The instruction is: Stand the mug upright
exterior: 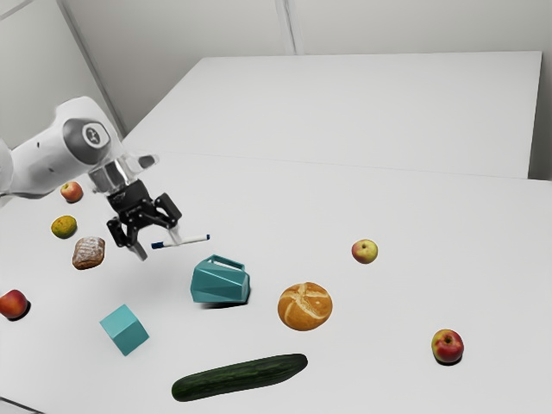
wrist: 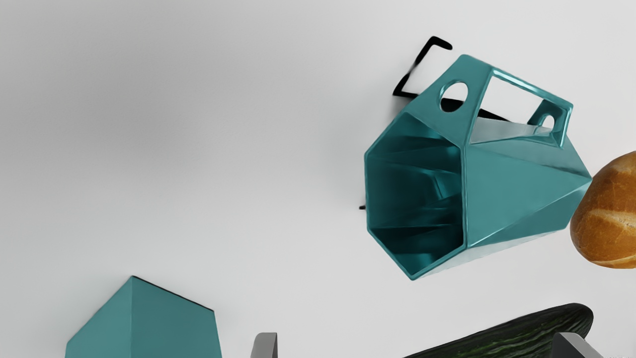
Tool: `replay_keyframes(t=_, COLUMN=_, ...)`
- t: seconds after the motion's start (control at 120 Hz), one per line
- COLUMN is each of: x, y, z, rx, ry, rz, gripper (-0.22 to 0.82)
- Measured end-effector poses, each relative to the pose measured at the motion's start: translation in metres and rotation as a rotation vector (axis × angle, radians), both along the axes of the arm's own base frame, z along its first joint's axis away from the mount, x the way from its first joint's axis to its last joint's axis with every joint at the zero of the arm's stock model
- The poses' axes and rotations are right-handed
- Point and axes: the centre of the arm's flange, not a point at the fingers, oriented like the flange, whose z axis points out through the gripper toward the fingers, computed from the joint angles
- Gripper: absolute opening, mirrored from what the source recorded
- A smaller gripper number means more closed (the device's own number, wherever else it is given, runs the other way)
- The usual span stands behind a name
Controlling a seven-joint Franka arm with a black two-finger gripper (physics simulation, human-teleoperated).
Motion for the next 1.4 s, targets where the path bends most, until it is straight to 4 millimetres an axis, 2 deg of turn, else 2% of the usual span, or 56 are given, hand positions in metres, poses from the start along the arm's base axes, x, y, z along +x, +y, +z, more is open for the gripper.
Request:
replay_keyframes(t=0.108, x=0.007, y=-0.018, z=-0.02, rx=-0.055, ry=0.026, rz=0.0, gripper=0.6)
replay_keyframes(t=0.383, x=0.016, y=-0.022, z=-0.057, rx=-0.179, ry=0.061, rz=0.091, gripper=0.6)
replay_keyframes(t=0.767, x=0.022, y=-0.039, z=-0.091, rx=-0.29, ry=0.096, rz=0.164, gripper=0.6)
replay_keyframes(t=0.958, x=0.026, y=-0.052, z=-0.1, rx=-0.317, ry=0.1, rz=0.171, gripper=0.6)
replay_keyframes(t=1.025, x=0.026, y=-0.052, z=-0.1, rx=-0.318, ry=0.097, rz=0.173, gripper=0.5)
replay_keyframes(t=1.183, x=0.029, y=-0.051, z=-0.096, rx=-0.31, ry=0.086, rz=0.171, gripper=0.13)
replay_keyframes(t=1.258, x=0.031, y=-0.051, z=-0.093, rx=-0.306, ry=0.08, rz=0.169, gripper=0.04)
replay_keyframes(t=1.4, x=0.039, y=-0.062, z=-0.084, rx=-0.302, ry=0.058, rz=0.146, gripper=-0.06)
